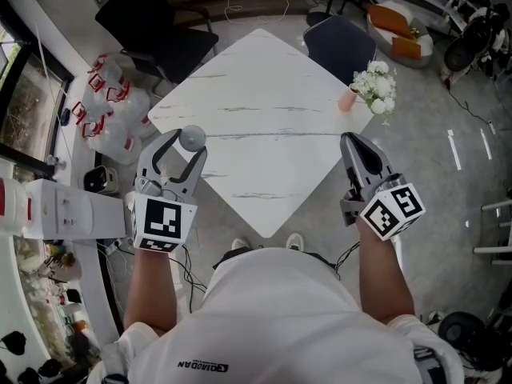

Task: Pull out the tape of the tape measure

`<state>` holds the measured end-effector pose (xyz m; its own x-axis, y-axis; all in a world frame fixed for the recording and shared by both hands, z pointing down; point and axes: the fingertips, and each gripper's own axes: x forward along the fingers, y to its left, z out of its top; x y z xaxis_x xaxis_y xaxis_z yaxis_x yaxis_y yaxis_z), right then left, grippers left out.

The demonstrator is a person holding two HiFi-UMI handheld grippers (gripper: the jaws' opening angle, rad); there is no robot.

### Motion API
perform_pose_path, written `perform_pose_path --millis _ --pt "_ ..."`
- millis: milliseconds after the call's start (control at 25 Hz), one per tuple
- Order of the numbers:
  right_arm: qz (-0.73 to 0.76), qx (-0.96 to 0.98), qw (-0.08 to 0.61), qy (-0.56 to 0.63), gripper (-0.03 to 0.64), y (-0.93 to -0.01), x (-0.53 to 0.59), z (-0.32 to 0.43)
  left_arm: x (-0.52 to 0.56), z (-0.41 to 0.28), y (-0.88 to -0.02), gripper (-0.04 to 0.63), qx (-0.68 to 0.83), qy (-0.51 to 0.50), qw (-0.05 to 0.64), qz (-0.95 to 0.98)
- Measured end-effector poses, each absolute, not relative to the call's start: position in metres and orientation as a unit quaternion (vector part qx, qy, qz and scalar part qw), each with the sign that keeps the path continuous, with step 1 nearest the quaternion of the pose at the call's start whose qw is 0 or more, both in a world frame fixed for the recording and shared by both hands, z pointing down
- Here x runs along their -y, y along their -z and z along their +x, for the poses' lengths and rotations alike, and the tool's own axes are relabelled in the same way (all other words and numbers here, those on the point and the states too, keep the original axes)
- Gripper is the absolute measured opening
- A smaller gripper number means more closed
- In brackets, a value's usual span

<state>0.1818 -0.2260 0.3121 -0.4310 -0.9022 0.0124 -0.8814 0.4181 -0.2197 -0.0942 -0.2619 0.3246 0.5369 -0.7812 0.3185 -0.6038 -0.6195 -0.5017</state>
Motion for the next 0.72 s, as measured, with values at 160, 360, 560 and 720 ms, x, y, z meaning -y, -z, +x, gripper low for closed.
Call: perform_pose_path --millis 160,360,560,720 --pt "-0.535 -0.837 0.052 0.1 0.02 -0.316 0.228 0.181 0.264 -0.095 -0.328 0.222 -0.403 0.265 0.162 -0.861" --pt "-0.548 -0.828 0.056 0.101 0.019 -0.314 0.228 0.192 0.265 -0.098 -0.322 0.222 -0.41 0.267 0.162 -0.857" --pt "-0.544 -0.831 0.061 0.1 0.02 -0.313 0.228 0.197 0.267 -0.102 -0.325 0.222 -0.413 0.264 0.154 -0.858" --pt "-0.536 -0.836 0.059 0.103 0.02 -0.317 0.228 0.189 0.267 -0.101 -0.331 0.222 -0.411 0.267 0.153 -0.858"
